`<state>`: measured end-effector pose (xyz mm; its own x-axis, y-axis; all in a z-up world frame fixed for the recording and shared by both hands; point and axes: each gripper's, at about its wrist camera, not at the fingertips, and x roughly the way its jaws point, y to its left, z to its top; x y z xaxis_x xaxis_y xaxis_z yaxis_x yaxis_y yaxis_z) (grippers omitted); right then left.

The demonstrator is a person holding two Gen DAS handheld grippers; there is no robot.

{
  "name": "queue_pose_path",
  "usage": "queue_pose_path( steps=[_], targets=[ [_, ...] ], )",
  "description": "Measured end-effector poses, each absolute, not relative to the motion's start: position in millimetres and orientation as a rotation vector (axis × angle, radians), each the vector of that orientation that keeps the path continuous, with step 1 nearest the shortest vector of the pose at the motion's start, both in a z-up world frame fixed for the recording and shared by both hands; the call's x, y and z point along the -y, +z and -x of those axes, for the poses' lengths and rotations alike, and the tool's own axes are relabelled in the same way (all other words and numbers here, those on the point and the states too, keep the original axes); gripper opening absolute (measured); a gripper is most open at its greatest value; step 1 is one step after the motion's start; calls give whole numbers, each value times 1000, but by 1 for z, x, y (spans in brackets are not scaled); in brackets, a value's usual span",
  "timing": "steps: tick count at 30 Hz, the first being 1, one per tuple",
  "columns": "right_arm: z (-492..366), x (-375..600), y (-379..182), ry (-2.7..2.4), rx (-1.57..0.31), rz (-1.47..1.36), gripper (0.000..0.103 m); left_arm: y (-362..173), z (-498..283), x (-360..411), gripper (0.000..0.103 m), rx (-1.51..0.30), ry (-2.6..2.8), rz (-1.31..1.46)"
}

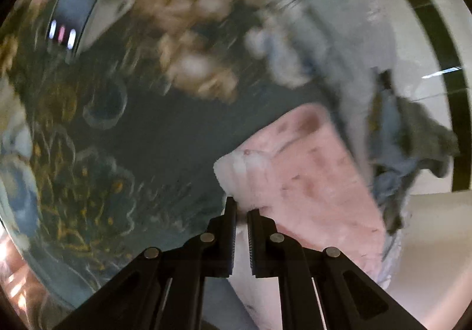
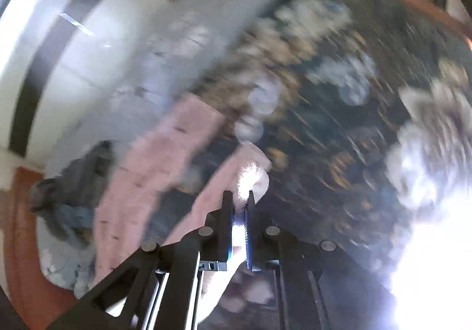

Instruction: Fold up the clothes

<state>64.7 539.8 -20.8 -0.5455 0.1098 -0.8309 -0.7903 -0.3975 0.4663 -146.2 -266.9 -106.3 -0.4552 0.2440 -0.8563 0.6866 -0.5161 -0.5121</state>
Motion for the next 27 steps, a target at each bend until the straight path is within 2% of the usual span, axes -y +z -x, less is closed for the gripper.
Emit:
queue_pose_path(
  steps=[5,7,9,11,20,24,25,26,27],
  targets=[
    [-94,-549,-59,1845,-1321,988,6,-135,133,261,16,-1434,-1962,-1454],
    [-99,-552,-58,1840,-1327,965,6,-133,130,262,28,-1431,-1971,-1464],
    [-103,-557,-53,1841,-1294,936,6,-129,126,266,49,-1402,-1993,-1460],
    [-109,-563,-43,1838,-1253,889,6,-132,124,267,58,-1369,-1986,-1484],
    [-113,-550,-50,1884,-1324,953,7,-164,128,261,58,-1326,-1942,-1580],
    [-111,-538,-56,1891,-1293,1023,8,-173,139,253,58,-1334,-1929,-1614],
    [-111,-536,-59,1886,-1288,1040,13,-175,141,252,58,-1344,-1924,-1615],
    [-113,-535,-65,1872,-1298,1046,23,-175,141,251,58,-1342,-1921,-1609],
    [-116,-535,-70,1859,-1309,1051,29,-175,142,251,56,-1341,-1918,-1603]
  ],
)
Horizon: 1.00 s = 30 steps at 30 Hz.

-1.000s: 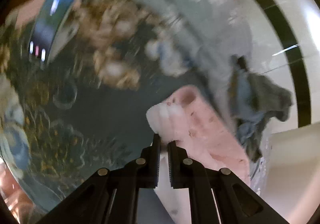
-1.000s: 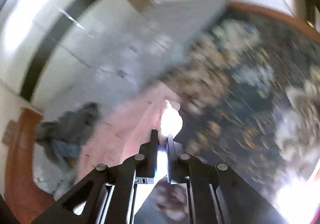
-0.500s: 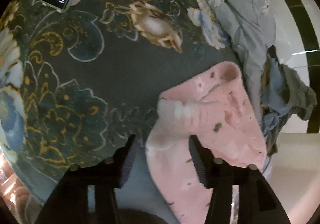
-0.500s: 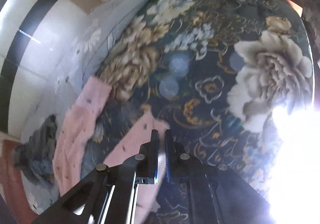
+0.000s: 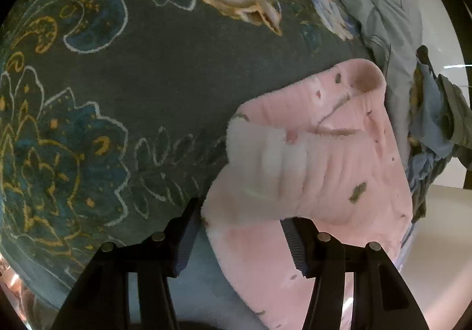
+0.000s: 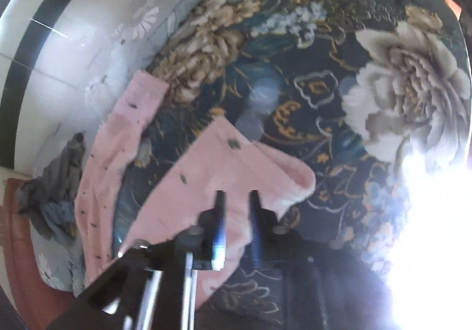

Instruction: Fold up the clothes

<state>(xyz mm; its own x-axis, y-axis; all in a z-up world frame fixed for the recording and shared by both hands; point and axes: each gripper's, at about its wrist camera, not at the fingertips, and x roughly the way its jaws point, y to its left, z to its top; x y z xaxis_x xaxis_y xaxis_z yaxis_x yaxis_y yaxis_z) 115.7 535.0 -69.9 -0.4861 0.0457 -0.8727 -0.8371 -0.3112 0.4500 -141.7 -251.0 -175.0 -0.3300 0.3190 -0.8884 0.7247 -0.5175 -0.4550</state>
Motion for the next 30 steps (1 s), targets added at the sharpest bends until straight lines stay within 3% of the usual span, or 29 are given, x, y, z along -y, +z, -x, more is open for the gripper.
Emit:
queue_pose_path(
  steps=[2,5,10,16,23,30],
  targets=[
    [-120,-534,-81,1831,-1330,1062,39,-173,141,249,55,-1329,-1927,-1592],
    [-136,-534,-103,1770,-1414,1029,41,-171,138,249,38,-1330,-1932,-1575],
    [-155,-539,-121,1686,-1529,938,42,-167,132,248,37,-1383,-1894,-1563],
    [-136,-554,-90,1844,-1394,884,42,-158,132,246,38,-1366,-1860,-1557],
    [-79,-599,-99,1955,-1281,1124,43,-151,130,246,40,-1351,-1820,-1533],
    [-51,-597,-112,2090,-1312,1233,43,-152,130,234,40,-1316,-1795,-1550]
  ],
)
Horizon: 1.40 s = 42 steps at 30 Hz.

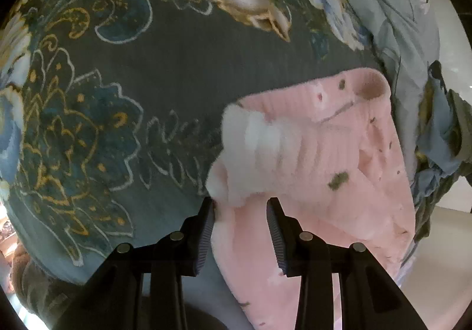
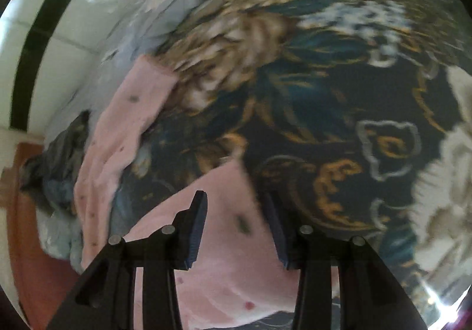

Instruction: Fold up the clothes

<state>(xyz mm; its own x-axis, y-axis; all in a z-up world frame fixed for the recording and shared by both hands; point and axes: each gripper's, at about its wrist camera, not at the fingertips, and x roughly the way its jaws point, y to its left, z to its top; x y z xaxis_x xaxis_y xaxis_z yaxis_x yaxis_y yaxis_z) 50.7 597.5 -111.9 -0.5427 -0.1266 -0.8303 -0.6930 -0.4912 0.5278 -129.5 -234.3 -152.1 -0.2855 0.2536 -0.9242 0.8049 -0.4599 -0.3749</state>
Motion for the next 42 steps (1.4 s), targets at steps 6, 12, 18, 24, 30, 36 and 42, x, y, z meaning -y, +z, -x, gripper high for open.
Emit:
queue_pose_path(
  steps=[6,12,18,24,30,36,42],
  targets=[
    [-34,-581,-99,2170,-1183,1329,5,-152,141,220,40,-1265,-1801,-1578],
    [-23,-617,-66,2176,-1159,1089,4,-146,146,216,40,-1246,-1821,-1581],
    [-4,-617,-83,2110,-1126,1208,5,-149,137,220,40,-1280,-1796,-1567],
    [-69,-610,-68,2072,-1198,1030,47,-153,128,229,40,-1313,-1785,-1547],
    [-129,-590,-119,1883,-1466,1005,47,-163,113,234,40,-1363,-1750,-1540],
    [-128,-581,-151,1770,-1705,863,47,-158,106,242,40,-1379,-1766,-1516],
    [-113,-577,-137,1782,-1684,808,5,-157,97,259,45,-1392,-1784,-1473]
  ],
)
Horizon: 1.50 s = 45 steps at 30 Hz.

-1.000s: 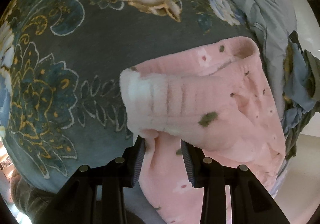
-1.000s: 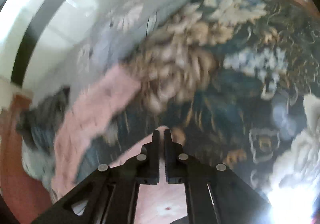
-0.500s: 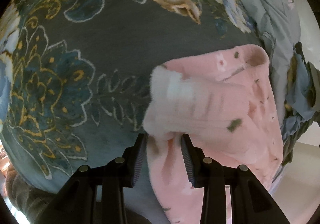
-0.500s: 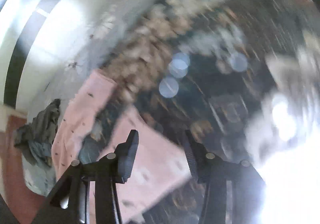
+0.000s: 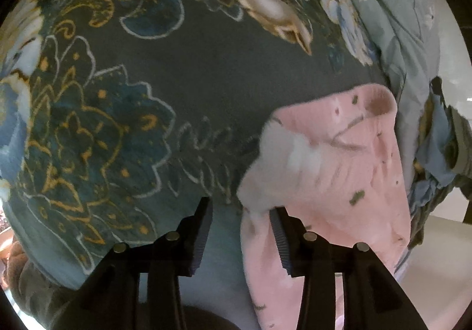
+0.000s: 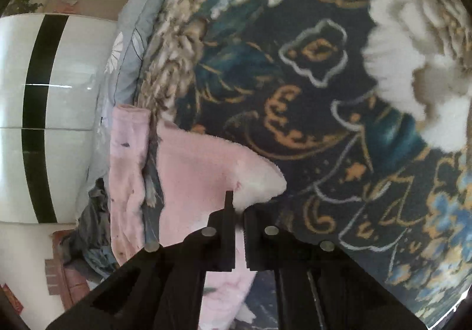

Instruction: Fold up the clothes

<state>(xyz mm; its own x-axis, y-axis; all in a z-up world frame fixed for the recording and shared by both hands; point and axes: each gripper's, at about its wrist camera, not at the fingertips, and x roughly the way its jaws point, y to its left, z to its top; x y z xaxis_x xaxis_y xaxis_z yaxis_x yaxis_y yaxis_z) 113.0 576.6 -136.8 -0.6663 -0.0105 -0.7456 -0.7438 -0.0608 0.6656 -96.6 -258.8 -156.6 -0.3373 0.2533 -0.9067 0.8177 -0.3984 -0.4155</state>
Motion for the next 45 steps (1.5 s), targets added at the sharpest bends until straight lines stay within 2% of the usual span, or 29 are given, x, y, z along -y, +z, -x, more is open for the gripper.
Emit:
queue_pose_path(
  steps=[7,9,10,11,12,15,19,22,25,30,36,40,42,44,45],
  targets=[
    [-100,-575,-86,1890,-1588,726,4,-165,107,266,46,-1383,-1833,-1472],
    [-96,-573,-74,1914,-1565,736,4,-164,113,264,42,-1364,-1865,-1460],
    [-93,-572,-69,1924,-1560,737,4,-162,115,263,39,-1352,-1877,-1457],
    [-90,-570,-64,1934,-1555,738,4,-160,117,262,18,-1339,-1889,-1454],
    [-87,-569,-59,1942,-1550,738,4,-158,119,261,9,-1327,-1900,-1452],
    [-79,-566,-43,1976,-1532,737,4,-144,121,254,7,-1313,-1956,-1405],
    [-83,-564,-14,2052,-1479,706,4,-101,110,258,6,-1359,-2120,-1268],
    [-94,-565,3,2092,-1431,682,4,-95,140,269,6,-1322,-2201,-1231],
    [-114,-567,-14,2038,-1396,734,4,-119,129,274,6,-1245,-2142,-1327],
    [-141,-567,-72,1844,-1430,849,4,-154,77,278,6,-1406,-1948,-1363],
    [-144,-564,-87,1833,-1380,957,5,-148,80,275,9,-1433,-2002,-1400],
    [-138,-564,-83,1852,-1311,1028,5,-133,72,284,18,-1371,-2023,-1416],
    [-135,-563,-79,1841,-1249,1066,8,-125,65,291,30,-1343,-2022,-1400],
    [-137,-563,-74,1789,-1179,1088,21,-117,60,296,31,-1296,-2042,-1386],
    [-136,-563,-68,1764,-1130,1097,22,-113,60,298,33,-1268,-2060,-1386]
  ],
)
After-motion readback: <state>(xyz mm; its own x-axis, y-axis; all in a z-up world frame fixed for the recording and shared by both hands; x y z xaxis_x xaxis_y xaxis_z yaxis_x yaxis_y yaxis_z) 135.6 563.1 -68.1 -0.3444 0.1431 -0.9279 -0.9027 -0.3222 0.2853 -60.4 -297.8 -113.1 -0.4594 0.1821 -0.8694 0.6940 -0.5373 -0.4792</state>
